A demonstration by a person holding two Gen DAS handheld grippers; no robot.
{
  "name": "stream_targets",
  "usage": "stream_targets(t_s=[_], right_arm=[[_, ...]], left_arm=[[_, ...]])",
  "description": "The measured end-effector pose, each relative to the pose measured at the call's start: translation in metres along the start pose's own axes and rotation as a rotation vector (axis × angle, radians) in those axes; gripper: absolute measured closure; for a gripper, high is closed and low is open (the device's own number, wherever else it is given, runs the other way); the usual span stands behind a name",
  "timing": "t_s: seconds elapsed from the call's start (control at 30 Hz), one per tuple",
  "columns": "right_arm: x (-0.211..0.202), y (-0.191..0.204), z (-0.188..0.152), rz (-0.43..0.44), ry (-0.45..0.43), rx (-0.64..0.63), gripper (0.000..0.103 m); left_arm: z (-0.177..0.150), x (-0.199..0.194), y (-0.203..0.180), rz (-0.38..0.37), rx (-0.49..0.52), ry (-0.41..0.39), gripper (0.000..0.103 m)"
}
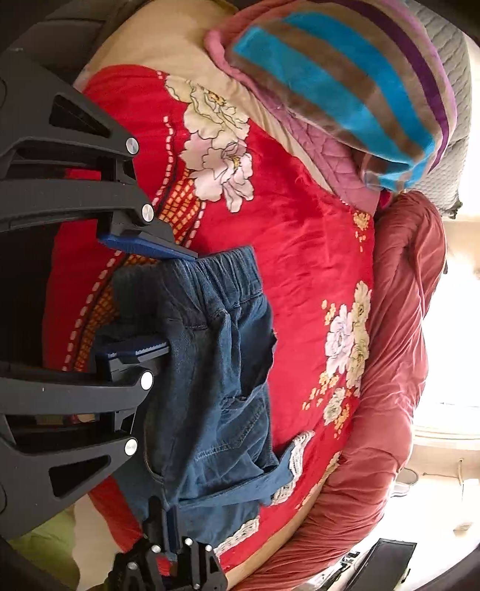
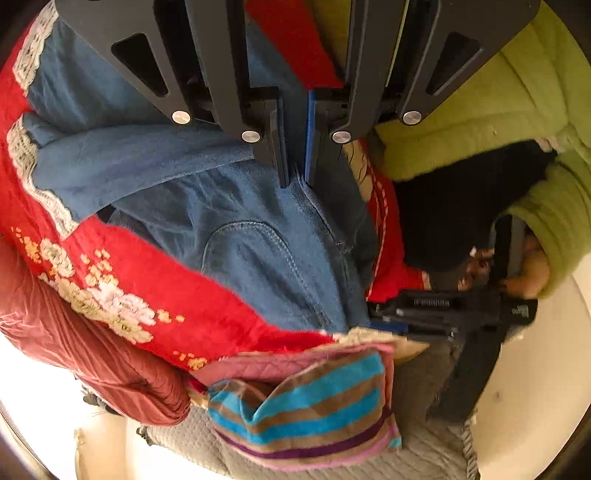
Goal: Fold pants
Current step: 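Lift the waistband and flip the pants over, then open both grippers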
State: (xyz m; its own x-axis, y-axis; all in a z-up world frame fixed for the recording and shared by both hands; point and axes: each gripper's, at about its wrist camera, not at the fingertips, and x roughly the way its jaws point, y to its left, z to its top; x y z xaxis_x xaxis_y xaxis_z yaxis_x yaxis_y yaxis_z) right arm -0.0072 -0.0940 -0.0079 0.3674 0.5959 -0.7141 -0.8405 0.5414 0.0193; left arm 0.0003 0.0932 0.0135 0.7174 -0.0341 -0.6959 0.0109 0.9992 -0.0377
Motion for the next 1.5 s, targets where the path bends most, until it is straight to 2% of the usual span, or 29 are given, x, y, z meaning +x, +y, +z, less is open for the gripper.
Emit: stream_targets(t_s=[0.13,0.23,0.3,0.37,0.47,0.57,0.73,0.83,0.93,1.0,1.13,1.2,1.37,1.43,1.5], right_arm=[[0.007,0.003,-0.008,0.006,0.025,0.005,0.096],[0.009,0.004,-0.009,0.002,0.027,0.000,0.096],[0.011,0.004,-0.010,0.004,0.029,0.005,0.096],[0.012,0.005,-0.011,0.008,0.032,0.005,0.096],[0.014,0.009,-0.013,0.020,0.037,-0.011,0.096],[0.017,0.008,-0.016,0.028,0.047,-0.004,0.096],[0.017,0.007,-0.019,0.047,0.046,0.023,0.093],[0.014,0.007,-0.021,0.061,0.050,0.026,0.090],[0.002,0.004,-0.018,0.090,0.029,0.037,0.088],[-0.008,-0.003,-0.013,0.095,-0.026,0.074,0.080],[-0.008,-0.014,-0.003,0.082,-0.074,0.150,0.073],[-0.001,-0.013,0.000,0.067,-0.056,0.148,0.070],[0.039,-0.007,-0.011,0.022,0.112,0.142,0.064],[0.041,-0.004,-0.011,0.010,0.114,0.121,0.064],[0.041,-0.003,-0.011,0.021,0.114,0.121,0.059]], left_arm=[[-0.005,0.000,0.005,-0.012,-0.025,0.027,0.066],[-0.013,-0.003,0.011,0.008,-0.044,0.049,0.055],[-0.018,-0.007,0.015,0.026,-0.063,0.057,0.054],[-0.022,-0.020,0.022,0.046,-0.097,0.032,0.055],[-0.015,-0.039,0.024,0.028,-0.133,-0.017,0.057],[0.000,-0.045,0.012,0.004,-0.109,-0.046,0.060],[0.020,-0.030,-0.032,-0.056,-0.028,-0.056,0.060],[0.007,-0.005,-0.050,0.017,0.056,0.010,0.060],[-0.013,0.016,-0.044,0.017,0.027,0.097,0.060],[-0.020,0.016,-0.041,0.013,0.030,0.093,0.060],[-0.022,0.013,-0.040,0.009,0.035,0.090,0.060],[-0.022,0.012,-0.040,0.010,0.035,0.087,0.060],[-0.023,0.014,-0.039,-0.006,0.024,0.088,0.060],[-0.024,0.015,-0.040,-0.007,0.027,0.087,0.060],[-0.024,0.014,-0.040,-0.005,0.027,0.086,0.060]])
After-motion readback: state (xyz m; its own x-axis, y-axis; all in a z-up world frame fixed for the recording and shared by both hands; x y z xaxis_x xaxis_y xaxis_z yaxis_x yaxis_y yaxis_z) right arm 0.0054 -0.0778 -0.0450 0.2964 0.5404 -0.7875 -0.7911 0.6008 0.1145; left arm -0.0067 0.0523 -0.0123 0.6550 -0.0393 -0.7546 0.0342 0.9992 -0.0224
